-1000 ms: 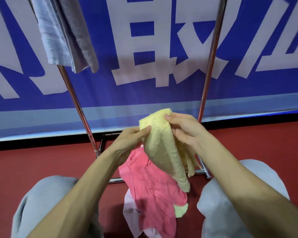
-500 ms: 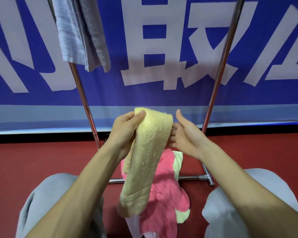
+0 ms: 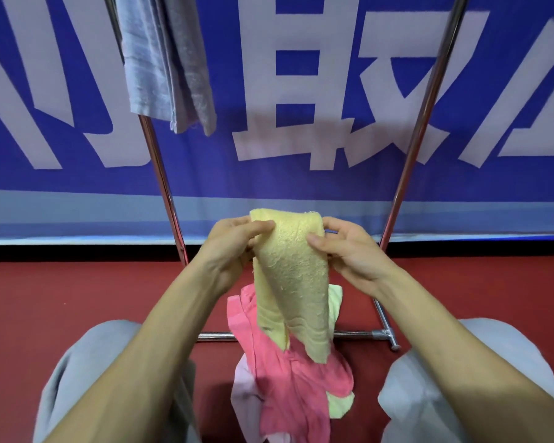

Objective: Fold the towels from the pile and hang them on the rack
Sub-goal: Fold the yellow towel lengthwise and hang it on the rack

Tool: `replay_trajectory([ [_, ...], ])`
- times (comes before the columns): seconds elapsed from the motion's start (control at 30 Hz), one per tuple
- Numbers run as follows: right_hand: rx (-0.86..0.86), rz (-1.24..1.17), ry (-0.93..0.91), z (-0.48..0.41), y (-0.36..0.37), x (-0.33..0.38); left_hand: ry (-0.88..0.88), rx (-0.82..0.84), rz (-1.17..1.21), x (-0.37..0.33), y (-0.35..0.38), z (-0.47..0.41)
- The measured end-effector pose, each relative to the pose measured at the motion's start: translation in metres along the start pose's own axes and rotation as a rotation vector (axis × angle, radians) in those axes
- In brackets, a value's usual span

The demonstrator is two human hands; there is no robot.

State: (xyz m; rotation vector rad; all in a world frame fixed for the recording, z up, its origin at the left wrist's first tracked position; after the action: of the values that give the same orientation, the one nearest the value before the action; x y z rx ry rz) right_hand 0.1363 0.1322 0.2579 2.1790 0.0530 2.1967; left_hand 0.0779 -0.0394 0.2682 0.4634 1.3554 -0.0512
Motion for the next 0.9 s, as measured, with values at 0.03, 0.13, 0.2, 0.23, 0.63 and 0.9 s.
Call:
replay_trajectory([
  [0.03,-0.034,0.009,-0.002,-0.001,-0.002,0.0,0.014,-0.006,-0.016,0.0,0.001,0.0],
  [0.13,-0.118,0.008,-0.013,0.0,-0.008,0.001,0.089,-0.032,-0.091,0.0,0.003,-0.001],
  [0.2,-0.165,0.0,0.003,0.0,-0.01,0.001,0.105,-0.041,-0.143,0.003,0.005,-0.003],
  [0.23,-0.186,-0.009,0.005,0.0,-0.011,0.0,0.105,-0.042,-0.19,0.007,0.006,-0.006],
  [0.63,-0.195,0.097,0.029,0.006,-0.016,0.0,0.019,0.003,-0.108,0.013,0.025,0.003],
  [0.9,-0.531,0.523,-0.2,0.017,-0.045,0.059,0.301,0.29,-0.547,-0.043,0.064,0.006],
])
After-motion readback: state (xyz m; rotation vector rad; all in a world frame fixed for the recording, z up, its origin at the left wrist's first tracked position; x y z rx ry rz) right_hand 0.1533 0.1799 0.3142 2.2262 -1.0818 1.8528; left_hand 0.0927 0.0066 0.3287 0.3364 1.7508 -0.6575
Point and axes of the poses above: each hand's wrist, its own z-axis away from the middle knuckle, its own y-axis out of the palm, x = y × z, the point moved 4 cm from there along -z, towards the middle knuckle, and after that the axes turned 8 degrees about z, right-handed, at the moved point
